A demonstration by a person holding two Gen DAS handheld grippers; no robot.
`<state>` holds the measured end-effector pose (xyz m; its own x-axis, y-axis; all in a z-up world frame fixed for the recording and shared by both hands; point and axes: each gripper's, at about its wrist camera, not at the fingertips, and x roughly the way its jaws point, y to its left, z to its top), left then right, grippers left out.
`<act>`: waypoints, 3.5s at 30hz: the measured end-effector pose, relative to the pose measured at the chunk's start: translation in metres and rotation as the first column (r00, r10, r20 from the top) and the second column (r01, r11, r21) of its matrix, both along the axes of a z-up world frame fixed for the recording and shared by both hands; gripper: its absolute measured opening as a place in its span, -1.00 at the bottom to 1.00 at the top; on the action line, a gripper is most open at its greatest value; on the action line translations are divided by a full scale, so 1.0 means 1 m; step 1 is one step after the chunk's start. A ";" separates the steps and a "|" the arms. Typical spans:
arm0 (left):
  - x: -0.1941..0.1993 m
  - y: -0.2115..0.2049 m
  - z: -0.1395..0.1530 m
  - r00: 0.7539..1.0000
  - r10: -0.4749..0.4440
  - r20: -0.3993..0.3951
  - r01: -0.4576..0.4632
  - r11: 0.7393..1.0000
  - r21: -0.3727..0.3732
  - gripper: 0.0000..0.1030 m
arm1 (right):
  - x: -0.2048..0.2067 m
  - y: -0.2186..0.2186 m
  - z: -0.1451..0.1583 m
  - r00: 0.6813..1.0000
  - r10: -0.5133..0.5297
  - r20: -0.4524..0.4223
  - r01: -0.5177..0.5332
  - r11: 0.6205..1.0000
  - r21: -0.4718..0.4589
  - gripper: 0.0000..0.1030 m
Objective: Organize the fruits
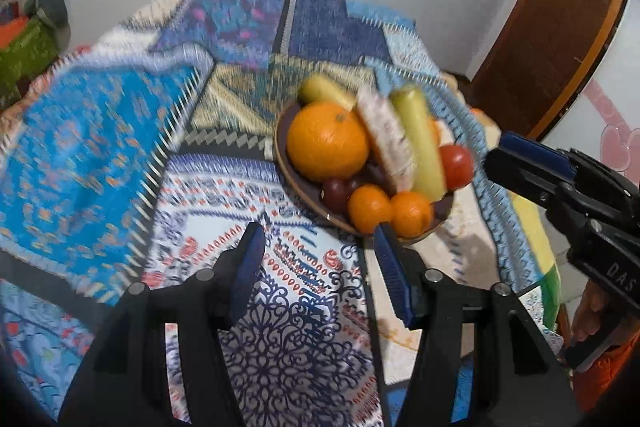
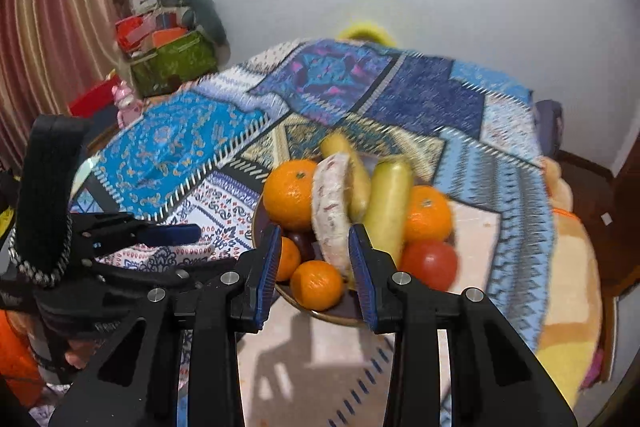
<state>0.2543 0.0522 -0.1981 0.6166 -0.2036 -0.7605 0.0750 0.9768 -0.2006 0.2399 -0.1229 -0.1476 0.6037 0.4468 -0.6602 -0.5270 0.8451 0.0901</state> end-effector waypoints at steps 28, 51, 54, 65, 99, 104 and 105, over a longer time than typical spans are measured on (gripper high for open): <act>-0.231 -0.044 0.237 0.750 0.027 0.660 -0.116 0.989 0.091 0.46 | -0.200 -0.069 0.175 0.854 -0.247 0.458 0.107 0.945 0.309 0.15; -0.258 -0.054 0.235 0.733 0.025 0.680 -0.134 0.985 0.109 1.00 | -0.220 -0.072 0.164 0.810 -0.326 0.488 0.183 0.930 0.318 1.00; -0.258 -0.054 0.234 0.732 0.023 0.681 -0.132 0.985 0.109 0.99 | -0.222 -0.073 0.163 0.809 -0.326 0.489 0.186 0.931 0.314 1.00; -0.258 -0.054 0.234 0.736 0.020 0.676 -0.123 0.987 0.105 1.00 | -0.222 -0.076 0.164 0.814 -0.326 0.482 0.185 0.930 0.317 1.00; -0.256 -0.055 0.236 0.756 -0.004 0.654 -0.083 0.991 0.103 1.00 | -0.227 -0.075 0.169 0.806 -0.334 0.489 0.192 0.929 0.318 1.00; -0.257 -0.056 0.236 0.757 -0.005 0.653 -0.076 0.992 0.096 1.00 | -0.228 -0.075 0.169 0.806 -0.331 0.491 0.192 0.930 0.313 1.00; -0.257 -0.056 0.236 0.757 -0.005 0.653 -0.075 0.993 0.095 1.00 | -0.228 -0.075 0.170 0.805 -0.332 0.491 0.193 0.930 0.313 1.00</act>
